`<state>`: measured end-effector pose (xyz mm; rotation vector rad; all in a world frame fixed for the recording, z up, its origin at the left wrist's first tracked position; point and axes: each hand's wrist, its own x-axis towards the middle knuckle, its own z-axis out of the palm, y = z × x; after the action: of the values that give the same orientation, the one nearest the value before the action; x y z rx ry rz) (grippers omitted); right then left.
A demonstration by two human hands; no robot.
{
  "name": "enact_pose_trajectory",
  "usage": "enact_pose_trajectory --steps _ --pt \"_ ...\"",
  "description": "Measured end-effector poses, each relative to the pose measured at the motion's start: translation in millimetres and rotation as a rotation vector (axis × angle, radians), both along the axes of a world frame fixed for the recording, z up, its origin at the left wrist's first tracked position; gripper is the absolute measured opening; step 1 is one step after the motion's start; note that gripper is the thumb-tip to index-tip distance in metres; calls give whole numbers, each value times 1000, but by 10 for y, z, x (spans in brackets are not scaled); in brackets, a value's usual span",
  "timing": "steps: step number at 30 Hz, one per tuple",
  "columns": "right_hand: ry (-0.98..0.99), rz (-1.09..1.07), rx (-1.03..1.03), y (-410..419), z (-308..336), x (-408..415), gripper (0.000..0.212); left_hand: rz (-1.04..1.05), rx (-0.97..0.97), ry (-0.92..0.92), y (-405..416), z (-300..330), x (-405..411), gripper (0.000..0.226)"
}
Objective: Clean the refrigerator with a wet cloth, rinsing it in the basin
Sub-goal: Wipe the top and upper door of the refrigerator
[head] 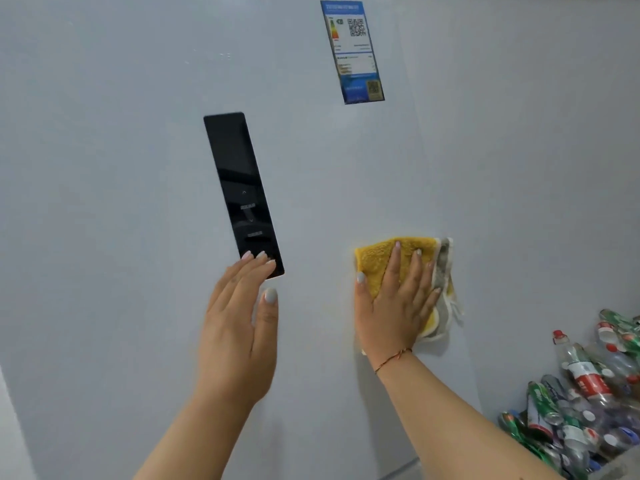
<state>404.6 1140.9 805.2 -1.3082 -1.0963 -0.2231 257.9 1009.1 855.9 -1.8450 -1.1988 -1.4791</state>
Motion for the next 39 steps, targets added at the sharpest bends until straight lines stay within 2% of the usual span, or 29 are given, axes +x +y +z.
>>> enact_pose_trajectory --steps 10,16,24,28,31,36,39 --pt "-396 163 194 -510 716 -919 70 154 42 -85 -297 13 -599 54" --pt "-588 219 316 -767 851 -1484 68 225 91 -195 -561 -6 -1017 53" --pt "-780 299 476 -1065 945 -2126 64 287 260 -393 -970 13 -1466 49" --pt "-904 394 604 -1161 618 -2369 56 299 273 -440 -1104 -38 -1607 47" --pt "-1017 505 668 -1205 80 -2482 47 286 268 -438 -1164 -110 -1664 46" --pt "-1359 614 606 -1215 -1010 -2465 43 279 217 -441 -1172 -242 -1666 47" --pt "-1527 659 602 -1188 -1405 -2328 38 269 199 -421 -1133 -335 -1647 46"
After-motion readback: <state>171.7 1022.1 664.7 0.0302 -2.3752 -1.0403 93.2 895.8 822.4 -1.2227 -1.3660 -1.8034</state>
